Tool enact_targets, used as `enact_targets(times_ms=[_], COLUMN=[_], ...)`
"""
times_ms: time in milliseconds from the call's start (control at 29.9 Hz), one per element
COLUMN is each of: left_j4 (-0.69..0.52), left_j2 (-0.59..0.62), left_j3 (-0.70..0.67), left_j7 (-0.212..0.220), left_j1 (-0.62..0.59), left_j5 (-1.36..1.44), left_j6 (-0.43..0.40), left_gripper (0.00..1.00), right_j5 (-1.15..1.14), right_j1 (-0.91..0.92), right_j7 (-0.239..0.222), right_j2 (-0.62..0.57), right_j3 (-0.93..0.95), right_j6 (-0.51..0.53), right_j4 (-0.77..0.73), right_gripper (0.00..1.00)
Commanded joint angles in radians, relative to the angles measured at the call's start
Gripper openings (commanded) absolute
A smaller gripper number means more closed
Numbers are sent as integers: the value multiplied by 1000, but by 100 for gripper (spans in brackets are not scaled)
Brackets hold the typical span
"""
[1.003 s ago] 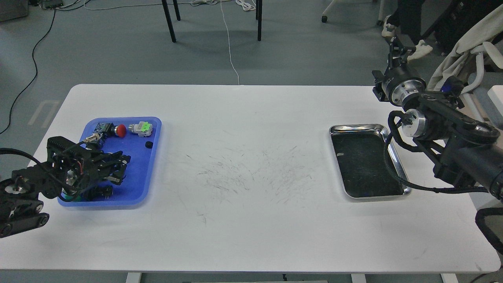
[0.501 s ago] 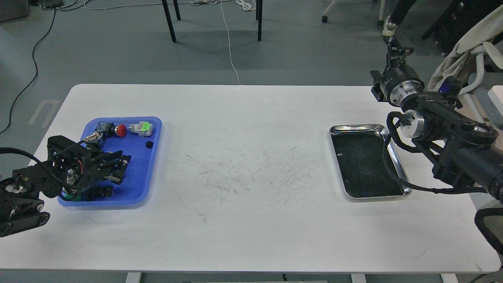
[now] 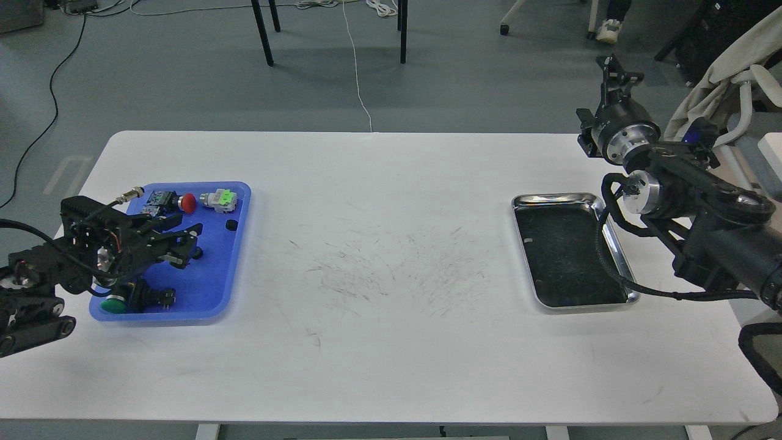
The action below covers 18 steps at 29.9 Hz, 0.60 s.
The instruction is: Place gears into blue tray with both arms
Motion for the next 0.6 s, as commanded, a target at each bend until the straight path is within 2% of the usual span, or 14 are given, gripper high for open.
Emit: enact_targets(times_ms=[0, 100, 234, 368, 501, 568], left_j4=[-37, -39, -39, -40, -39, -39], left_j2=[61, 76, 79, 82, 85, 90], left_j3=[-96, -199, -255, -304, -388, -455], left_j7=[1, -4, -53, -67, -68, -67], left_j1=[-7, -9, -10, -42, -53, -58], left_j5=[-29, -92, -189, -376, -575, -673], left_j6=[-42, -76, -100, -129, -221, -301], left_gripper=[63, 92, 92, 96, 97, 98], right_j5=[2, 5, 5, 9, 9, 9], right_j1=[1, -2, -6, -12, -13, -12], right_j7=[-8, -11, -11, -12, -6, -3], right_j2=[-1, -1, 2, 0, 0, -1], right_j3=[9, 33, 44, 53, 50, 52], right_j6=[0, 0, 1, 0, -3, -3], right_j4=[1, 1, 7, 21, 27, 27], right_gripper=[97, 97, 97, 97, 97, 96])
